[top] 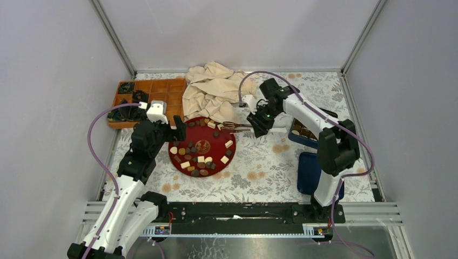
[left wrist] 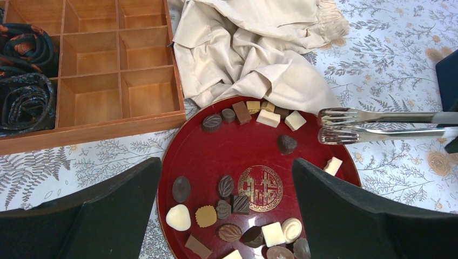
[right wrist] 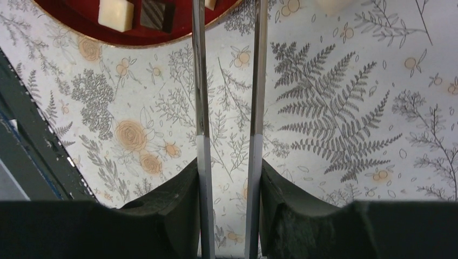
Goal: Pack the chocolate
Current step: Pick up the fake chocolate from the plate.
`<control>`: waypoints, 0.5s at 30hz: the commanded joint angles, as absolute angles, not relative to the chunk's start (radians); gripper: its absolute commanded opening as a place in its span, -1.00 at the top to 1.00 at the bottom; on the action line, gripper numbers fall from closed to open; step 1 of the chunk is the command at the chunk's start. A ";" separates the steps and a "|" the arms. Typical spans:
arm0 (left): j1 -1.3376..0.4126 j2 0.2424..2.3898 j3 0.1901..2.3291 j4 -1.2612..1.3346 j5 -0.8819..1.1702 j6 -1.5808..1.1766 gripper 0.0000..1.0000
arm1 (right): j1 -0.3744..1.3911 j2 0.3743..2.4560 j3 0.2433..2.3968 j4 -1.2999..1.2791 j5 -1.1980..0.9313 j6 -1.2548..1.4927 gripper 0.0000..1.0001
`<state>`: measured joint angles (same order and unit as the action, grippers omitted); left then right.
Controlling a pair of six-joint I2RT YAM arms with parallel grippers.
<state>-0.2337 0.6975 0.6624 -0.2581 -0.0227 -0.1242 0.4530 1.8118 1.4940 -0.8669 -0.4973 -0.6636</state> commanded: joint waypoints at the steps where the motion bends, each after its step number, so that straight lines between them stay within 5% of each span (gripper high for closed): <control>1: -0.225 0.693 0.652 -0.204 -0.028 -0.113 -0.96 | 0.501 1.863 1.589 -0.848 -0.418 -0.609 0.14; 15: -0.225 0.687 0.653 -0.204 -0.028 -0.113 -0.96 | 0.570 1.985 1.706 -0.883 -0.364 -0.580 0.10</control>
<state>-0.2337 0.6971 0.6624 -0.2581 -0.0227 -0.1242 0.5545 1.9778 1.6417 -0.8745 -0.3817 -0.5987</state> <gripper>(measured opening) 0.980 0.449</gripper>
